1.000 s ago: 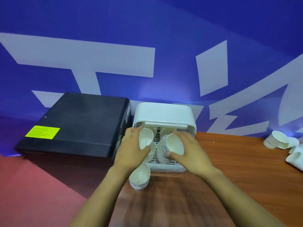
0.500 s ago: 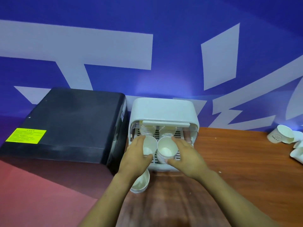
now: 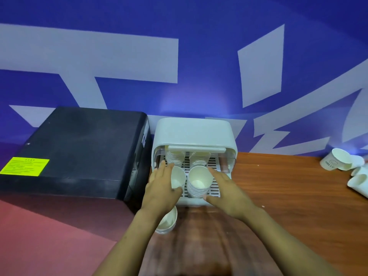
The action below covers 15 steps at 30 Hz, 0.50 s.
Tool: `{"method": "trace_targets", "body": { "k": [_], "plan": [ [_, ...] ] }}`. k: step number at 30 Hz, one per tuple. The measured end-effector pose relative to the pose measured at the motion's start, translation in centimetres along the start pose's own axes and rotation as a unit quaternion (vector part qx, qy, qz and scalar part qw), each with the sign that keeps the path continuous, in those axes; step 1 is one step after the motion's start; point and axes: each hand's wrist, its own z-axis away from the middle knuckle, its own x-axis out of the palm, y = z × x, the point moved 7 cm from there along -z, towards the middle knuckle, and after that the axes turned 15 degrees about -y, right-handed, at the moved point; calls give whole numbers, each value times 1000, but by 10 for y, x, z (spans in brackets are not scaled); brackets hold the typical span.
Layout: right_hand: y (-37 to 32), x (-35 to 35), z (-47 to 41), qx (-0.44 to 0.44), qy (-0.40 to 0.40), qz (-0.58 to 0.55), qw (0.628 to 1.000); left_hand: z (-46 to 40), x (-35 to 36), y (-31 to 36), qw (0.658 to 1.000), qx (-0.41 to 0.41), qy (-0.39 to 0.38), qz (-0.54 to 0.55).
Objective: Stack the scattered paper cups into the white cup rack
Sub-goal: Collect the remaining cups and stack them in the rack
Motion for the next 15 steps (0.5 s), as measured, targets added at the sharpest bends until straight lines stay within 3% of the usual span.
{"method": "trace_targets", "body": {
  "k": [7,15],
  "plan": [
    [24,-13,51,48,11,21,999,14,3,60,994,103,32,13],
    [90,-38,126,82,25,30,996,29,69,130,992,120,-38,-5]
  ]
}}
